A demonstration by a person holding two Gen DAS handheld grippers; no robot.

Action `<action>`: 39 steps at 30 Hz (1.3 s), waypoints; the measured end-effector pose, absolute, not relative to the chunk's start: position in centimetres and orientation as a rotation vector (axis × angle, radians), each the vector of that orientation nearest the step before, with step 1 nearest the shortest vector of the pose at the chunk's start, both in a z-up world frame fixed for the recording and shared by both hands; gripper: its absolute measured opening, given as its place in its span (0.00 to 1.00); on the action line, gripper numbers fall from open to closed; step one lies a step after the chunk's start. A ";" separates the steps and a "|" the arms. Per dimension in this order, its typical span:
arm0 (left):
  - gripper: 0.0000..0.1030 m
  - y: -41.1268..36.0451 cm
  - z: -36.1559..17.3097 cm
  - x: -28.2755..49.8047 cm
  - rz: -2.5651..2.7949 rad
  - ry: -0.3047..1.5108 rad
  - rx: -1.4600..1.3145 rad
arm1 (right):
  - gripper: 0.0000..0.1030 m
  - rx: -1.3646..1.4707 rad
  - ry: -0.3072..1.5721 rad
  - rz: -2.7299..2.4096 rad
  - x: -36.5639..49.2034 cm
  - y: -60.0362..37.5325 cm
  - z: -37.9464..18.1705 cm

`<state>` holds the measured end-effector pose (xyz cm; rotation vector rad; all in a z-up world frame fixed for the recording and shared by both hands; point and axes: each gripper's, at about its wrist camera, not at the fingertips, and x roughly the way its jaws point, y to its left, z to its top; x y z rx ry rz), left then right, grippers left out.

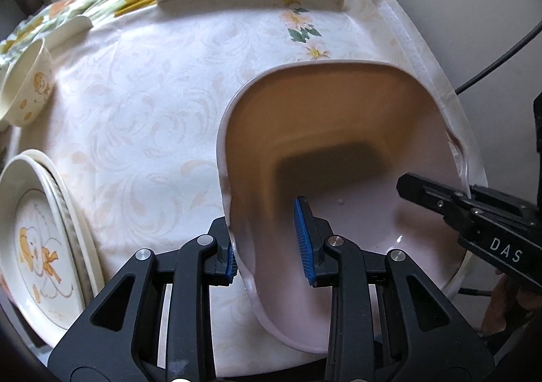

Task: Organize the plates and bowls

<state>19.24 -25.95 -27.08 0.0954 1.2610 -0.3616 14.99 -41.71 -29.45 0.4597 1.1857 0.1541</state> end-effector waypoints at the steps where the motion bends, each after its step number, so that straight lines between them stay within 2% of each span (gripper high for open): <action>1: 0.25 -26.0 -27.2 19.3 -0.361 1.264 0.092 | 0.14 0.467 1.190 0.155 15.0 -41.8 -29.6; 5: 0.25 -26.2 -27.3 19.2 -0.362 1.266 0.099 | 0.14 0.504 1.184 0.145 14.7 -41.8 -29.8; 6: 0.25 -26.2 -27.4 19.2 -0.366 1.270 0.098 | 0.18 0.517 1.178 0.145 14.6 -41.9 -29.8; 9: 0.26 -26.4 -27.6 19.1 -0.367 1.282 0.115 | 0.48 0.571 1.167 0.147 14.4 -42.4 -30.1; 15: 0.27 -26.8 -28.0 18.9 -0.375 1.285 0.126 | 0.48 0.601 1.145 0.141 13.7 -42.8 -29.5; 16: 0.30 -26.9 -28.1 18.9 -0.379 1.282 0.127 | 0.48 0.601 1.140 0.139 13.6 -42.8 -29.3; 18: 0.44 -27.1 -28.1 18.8 -0.393 1.282 0.125 | 0.48 0.600 1.134 0.137 13.4 -42.9 -29.0; 19: 0.65 -27.2 -28.1 18.8 -0.391 1.280 0.128 | 0.48 0.599 1.131 0.135 13.3 -42.9 -29.0; 20: 0.79 -27.1 -27.9 18.6 -0.383 1.265 0.132 | 0.48 0.597 1.129 0.133 13.1 -42.9 -28.9; 28: 0.80 -25.4 -24.9 17.1 -0.364 1.215 0.108 | 0.48 0.519 1.053 0.094 11.4 -43.4 -25.1; 34: 0.80 -21.1 -16.4 13.8 -0.303 1.075 0.070 | 0.48 0.376 0.952 0.133 11.1 -41.8 -18.5; 35: 0.84 -20.2 -15.0 13.6 -0.287 1.044 0.064 | 0.50 0.343 0.931 0.164 11.4 -40.8 -17.1; 36: 0.88 -19.2 -13.8 13.3 -0.265 1.010 0.060 | 0.65 0.312 0.906 0.187 11.6 -39.9 -16.0; 37: 0.99 -18.0 -12.5 13.2 -0.228 0.974 0.060 | 0.90 0.286 0.881 0.205 11.8 -39.0 -15.1; 38: 1.00 -16.7 -11.3 13.3 -0.189 0.940 0.053 | 0.98 0.266 0.849 0.230 12.2 -38.0 -14.0; 39: 1.00 -15.5 -10.6 13.6 -0.168 0.919 0.039 | 1.00 0.259 0.818 0.264 12.5 -36.9 -13.2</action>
